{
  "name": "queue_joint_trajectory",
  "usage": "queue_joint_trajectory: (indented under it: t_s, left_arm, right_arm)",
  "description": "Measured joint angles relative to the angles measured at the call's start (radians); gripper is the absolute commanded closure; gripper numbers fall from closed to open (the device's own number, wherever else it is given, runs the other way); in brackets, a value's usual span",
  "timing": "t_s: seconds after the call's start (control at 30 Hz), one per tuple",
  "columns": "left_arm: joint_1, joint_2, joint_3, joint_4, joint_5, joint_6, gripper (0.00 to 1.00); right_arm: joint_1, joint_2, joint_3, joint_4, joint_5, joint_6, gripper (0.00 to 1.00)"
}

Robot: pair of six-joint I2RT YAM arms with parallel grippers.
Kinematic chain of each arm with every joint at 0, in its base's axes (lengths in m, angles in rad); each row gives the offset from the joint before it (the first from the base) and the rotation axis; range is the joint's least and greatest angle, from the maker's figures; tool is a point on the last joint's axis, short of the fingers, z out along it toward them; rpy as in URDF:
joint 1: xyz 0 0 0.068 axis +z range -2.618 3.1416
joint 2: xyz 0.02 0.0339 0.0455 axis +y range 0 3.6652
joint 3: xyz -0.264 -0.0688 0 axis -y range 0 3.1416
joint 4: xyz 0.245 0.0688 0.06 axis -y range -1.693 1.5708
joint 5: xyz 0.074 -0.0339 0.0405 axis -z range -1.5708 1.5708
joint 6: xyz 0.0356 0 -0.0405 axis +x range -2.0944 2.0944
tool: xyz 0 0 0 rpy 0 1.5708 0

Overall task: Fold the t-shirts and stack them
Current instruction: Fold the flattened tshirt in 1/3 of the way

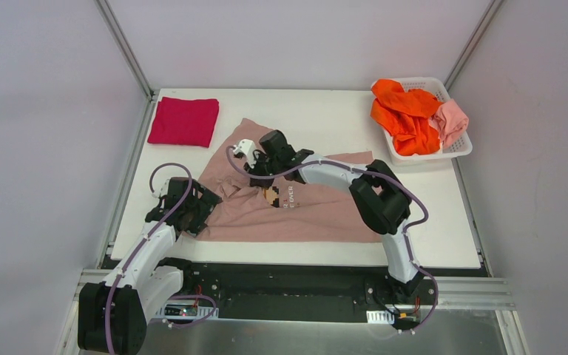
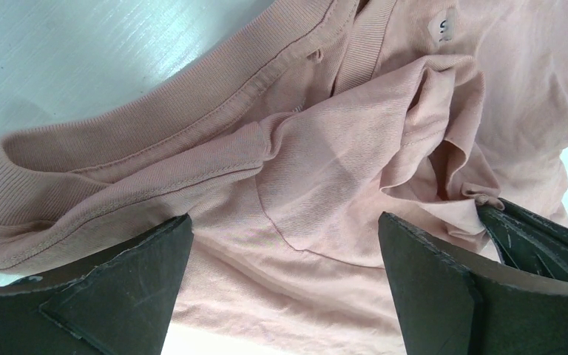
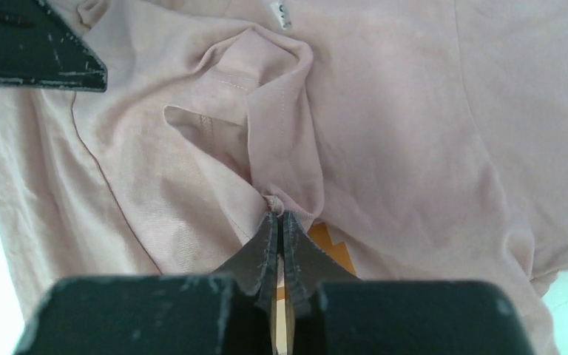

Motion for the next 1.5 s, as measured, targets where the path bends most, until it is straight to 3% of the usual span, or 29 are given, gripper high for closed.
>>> queue_joint_trajectory:
  t_s: [0.37,0.4,0.57,0.7,0.73,0.9,1.13,1.5]
  left_arm:
    - [0.000,-0.002,0.000,-0.002,-0.002,0.000,0.01]
    - [0.000,-0.002,0.000,-0.002,-0.002,0.000,0.01]
    - [0.000,-0.007,-0.002,-0.002,-0.002,0.000,0.01]
    - [0.000,-0.013,-0.005,-0.002,-0.002,0.000,0.01]
    - [0.000,-0.014,-0.005,-0.002,-0.002,0.000,0.01]
    - [0.000,-0.019,-0.007,-0.002,-0.002,0.000,0.01]
    - [0.000,-0.027,-0.011,-0.001,-0.002,0.000,0.01]
    - [0.000,-0.033,-0.014,0.000,-0.001,0.001,0.01]
  right_arm:
    - [-0.039,0.008,0.047,-0.012,0.130,0.397,0.98]
    - [-0.044,0.010,0.053,-0.018,0.148,0.424,0.94]
    - [-0.060,0.011,0.083,-0.076,0.275,0.552,0.50]
    - [-0.064,0.011,0.091,-0.110,0.316,0.588,0.04]
    - [-0.064,0.011,0.091,-0.115,0.316,0.587,0.01]
    - [-0.038,-0.030,0.058,-0.095,0.293,0.474,0.00]
    - [0.098,-0.074,0.011,-0.021,0.305,0.247,0.00]
    - [0.152,0.083,0.099,0.035,0.451,0.127,0.00]
